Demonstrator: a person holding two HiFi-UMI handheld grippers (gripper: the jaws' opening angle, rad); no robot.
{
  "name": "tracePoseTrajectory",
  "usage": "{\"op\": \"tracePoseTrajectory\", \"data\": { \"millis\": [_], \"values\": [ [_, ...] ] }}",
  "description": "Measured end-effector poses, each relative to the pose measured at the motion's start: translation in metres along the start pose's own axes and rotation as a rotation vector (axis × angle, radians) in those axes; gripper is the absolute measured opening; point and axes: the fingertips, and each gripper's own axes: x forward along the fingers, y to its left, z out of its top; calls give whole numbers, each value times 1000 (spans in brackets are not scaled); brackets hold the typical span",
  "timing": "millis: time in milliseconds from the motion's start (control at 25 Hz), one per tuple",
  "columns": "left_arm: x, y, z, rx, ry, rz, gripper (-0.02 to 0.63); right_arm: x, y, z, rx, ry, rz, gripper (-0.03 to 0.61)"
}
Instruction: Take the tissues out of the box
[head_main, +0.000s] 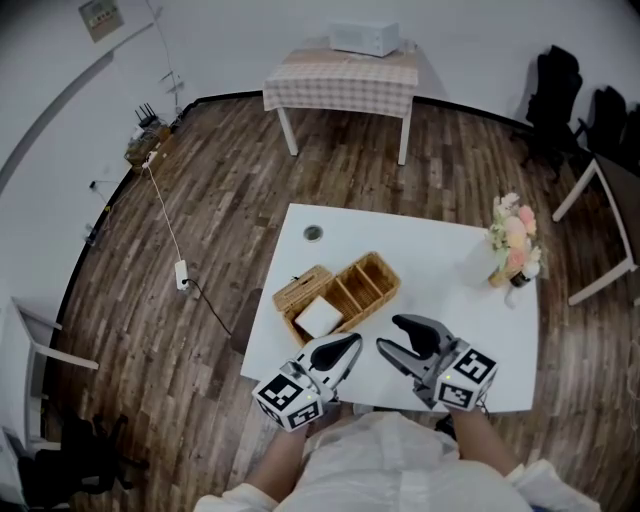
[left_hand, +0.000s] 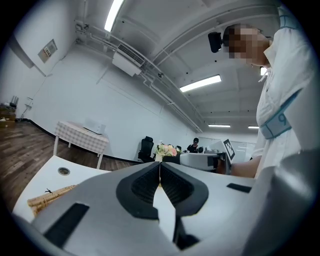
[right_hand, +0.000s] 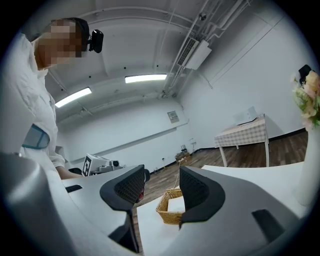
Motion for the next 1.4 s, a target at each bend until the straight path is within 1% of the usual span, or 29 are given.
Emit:
{"op": "tracePoseTrajectory", "data": {
  "millis": [160, 320, 360, 440, 600, 680, 720, 800, 880, 1000, 1080, 1120, 1200, 1320, 1400],
  "values": [
    [-1, 8, -1, 11, 56, -25, 3, 6, -5, 3, 4, -5, -13, 225],
    [1, 18, -7, 66, 127, -43, 3, 3, -12, 0, 12, 3, -28, 225],
    [1, 23, -9, 85, 148, -34, 3, 1, -15, -1, 14, 6, -31, 225],
    [1, 37, -14, 111, 185, 13, 3, -2, -19, -1, 14, 10, -31, 227],
    [-2, 66, -24, 113, 245, 116, 6, -8, -26, -3, 19, 18, -10, 229],
    [-2, 73, -28, 125, 277, 136, 19, -12, -30, -4, 21, 27, 5, 230],
    [-2, 75, -31, 142, 301, 133, 39, -14, -31, -4, 22, 31, 13, 230],
    [-2, 79, -38, 201, 374, 107, 86, -17, -36, -4, 23, 35, 24, 230],
    [-2, 84, -48, 285, 474, 58, 129, -19, -40, -4, 23, 39, 31, 230],
    [-7, 89, -67, 418, 647, -64, 185, -23, -44, -6, 27, 42, 35, 230],
    [-13, 93, -82, 490, 770, -153, 236, -25, -46, -7, 28, 45, 32, 230],
    [-15, 96, -88, 519, 817, -186, 249, -27, -47, -8, 28, 46, 29, 230],
    [-16, 102, -93, 562, 870, -226, 277, -30, -48, -10, 31, 49, 20, 230],
    [-17, 114, -100, 623, 923, -267, 292, -34, -50, -11, 35, 51, 1, 230],
    [-18, 121, -108, 670, 975, -300, 312, -36, -53, -12, 36, 52, -14, 230]
  ]
}}
